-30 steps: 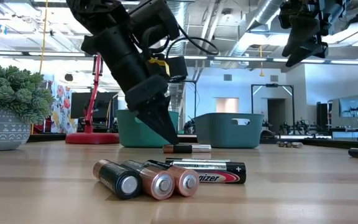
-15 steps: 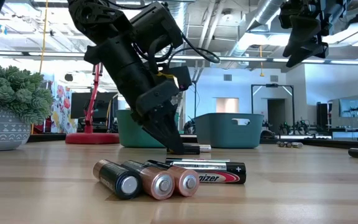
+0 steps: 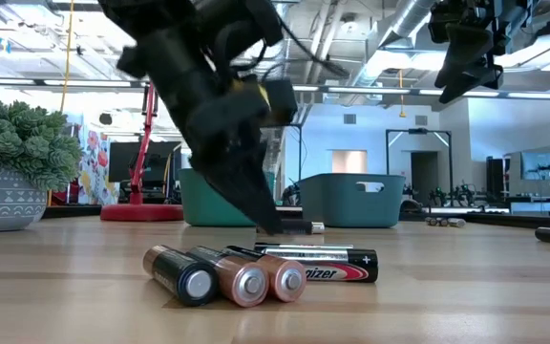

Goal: Sort batteries
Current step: Put the black battery into the green bin

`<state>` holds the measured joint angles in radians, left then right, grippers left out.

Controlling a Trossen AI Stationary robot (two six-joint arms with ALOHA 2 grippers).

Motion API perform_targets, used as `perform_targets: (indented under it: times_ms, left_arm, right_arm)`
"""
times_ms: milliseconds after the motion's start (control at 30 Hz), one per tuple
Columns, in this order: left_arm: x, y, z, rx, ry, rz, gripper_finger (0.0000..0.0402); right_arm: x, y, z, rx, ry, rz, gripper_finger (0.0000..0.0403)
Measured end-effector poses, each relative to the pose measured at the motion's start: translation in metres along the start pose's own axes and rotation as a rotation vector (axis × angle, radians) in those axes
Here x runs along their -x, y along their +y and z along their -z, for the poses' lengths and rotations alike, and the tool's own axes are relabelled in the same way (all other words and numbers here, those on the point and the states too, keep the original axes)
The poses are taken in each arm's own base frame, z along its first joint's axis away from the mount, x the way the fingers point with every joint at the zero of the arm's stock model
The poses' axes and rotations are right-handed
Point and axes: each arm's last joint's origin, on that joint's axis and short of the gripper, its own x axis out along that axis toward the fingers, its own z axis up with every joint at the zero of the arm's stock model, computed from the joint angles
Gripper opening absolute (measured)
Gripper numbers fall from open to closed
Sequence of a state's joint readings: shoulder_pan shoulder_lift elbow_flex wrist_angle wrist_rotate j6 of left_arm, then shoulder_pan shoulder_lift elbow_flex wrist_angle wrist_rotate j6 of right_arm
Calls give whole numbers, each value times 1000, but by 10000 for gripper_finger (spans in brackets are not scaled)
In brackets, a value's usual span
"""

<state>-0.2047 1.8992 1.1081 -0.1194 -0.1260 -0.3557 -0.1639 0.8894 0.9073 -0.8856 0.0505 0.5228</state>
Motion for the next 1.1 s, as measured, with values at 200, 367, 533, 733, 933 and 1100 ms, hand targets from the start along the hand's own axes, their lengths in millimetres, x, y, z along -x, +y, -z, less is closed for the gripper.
perform_targets:
  times_ms: [200, 367, 533, 733, 933, 1100]
  left_arm:
    - [24, 0, -15, 7, -39, -10, 38]
    - [63, 11, -31, 5, -137, -124, 38]
    - [118, 44, -39, 100, -223, -294, 38]
    - [160, 114, -26, 397, -204, -425, 38]
    - [159, 169, -22, 482, -119, -375, 38]
    - [136, 201, -14, 470, 1, -328, 38]
  right_arm:
    - [0, 0, 0, 0, 2, 1, 189]
    - [0, 0, 0, 0, 3, 2, 189]
    - [0, 0, 0, 0, 4, 2, 189]
    - [0, 0, 0, -22, -2, -1, 189]
    - [0, 0, -1, -62, -5, -3, 189]
    - [0, 0, -1, -122, -16, 13, 189]
